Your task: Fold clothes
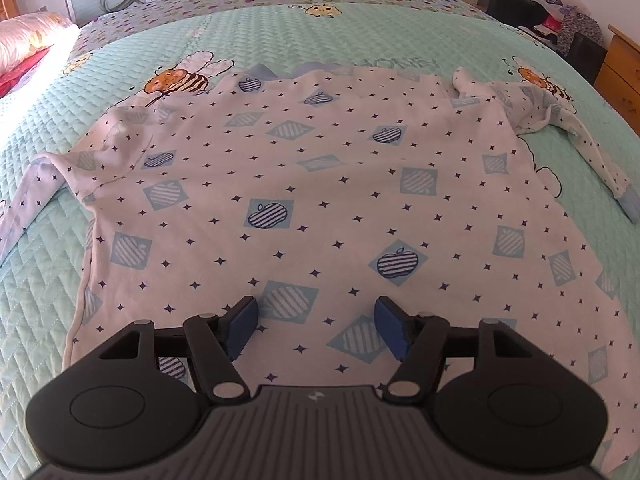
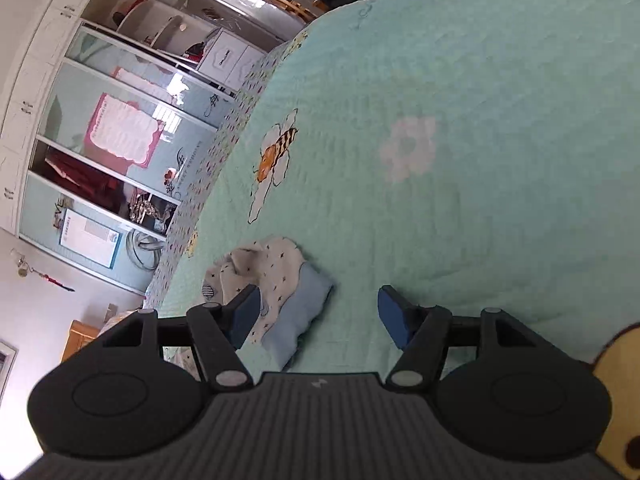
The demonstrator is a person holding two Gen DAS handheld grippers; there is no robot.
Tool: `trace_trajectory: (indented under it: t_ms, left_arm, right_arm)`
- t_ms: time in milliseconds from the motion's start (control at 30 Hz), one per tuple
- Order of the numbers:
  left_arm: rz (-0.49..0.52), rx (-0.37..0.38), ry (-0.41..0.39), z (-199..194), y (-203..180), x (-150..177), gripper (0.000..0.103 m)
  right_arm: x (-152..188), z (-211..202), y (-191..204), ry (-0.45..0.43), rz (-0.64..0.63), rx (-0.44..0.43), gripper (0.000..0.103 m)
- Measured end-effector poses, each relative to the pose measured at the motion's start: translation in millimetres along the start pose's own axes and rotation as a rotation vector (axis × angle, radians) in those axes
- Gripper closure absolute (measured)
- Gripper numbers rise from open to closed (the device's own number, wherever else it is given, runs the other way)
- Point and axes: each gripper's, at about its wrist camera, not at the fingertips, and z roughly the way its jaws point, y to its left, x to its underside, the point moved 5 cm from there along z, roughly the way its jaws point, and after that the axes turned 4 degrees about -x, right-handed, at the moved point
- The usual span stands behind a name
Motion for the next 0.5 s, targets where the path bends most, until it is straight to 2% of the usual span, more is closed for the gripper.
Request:
trace_trajectory:
  t_ms: [133,167,200,267,300,400,500]
  left_arm:
    - [-0.005,0.000,0.006,0,0,-1,0.035]
    - [-0.008,-0.001,0.010,0,0,-2,0.035]
    - [-0.011,-0.002,0.013,1,0,-2,0.035]
    - [-0.015,-0.005,0.021,1,0,-3,0.034]
    - [-0.016,-0.006,0.024,2,0,-3,0.034]
    - [-0.018,-0.009,0.035,2,0,-4,0.034]
    - [-0.028,0.001,0.053,3,2,-7,0.034]
  right_arm:
    - [12,22,-2,0.039,0.045,-0.055,0.037]
    - [14,25,2,0.052,0.019,-0.052,0.038]
    - [15,28,6,0.065,-0.012,-0.047,0.044]
    - [18,32,8,0.099,-0.044,-0.041,0.074]
    - [20,33,5,0.121,-0.041,-0.041,0.100]
    - [18,29,1,0.128,-0.039,-0.069,0.100]
    - [-4,9,8,0.096,-0.032,-0.107,0.100]
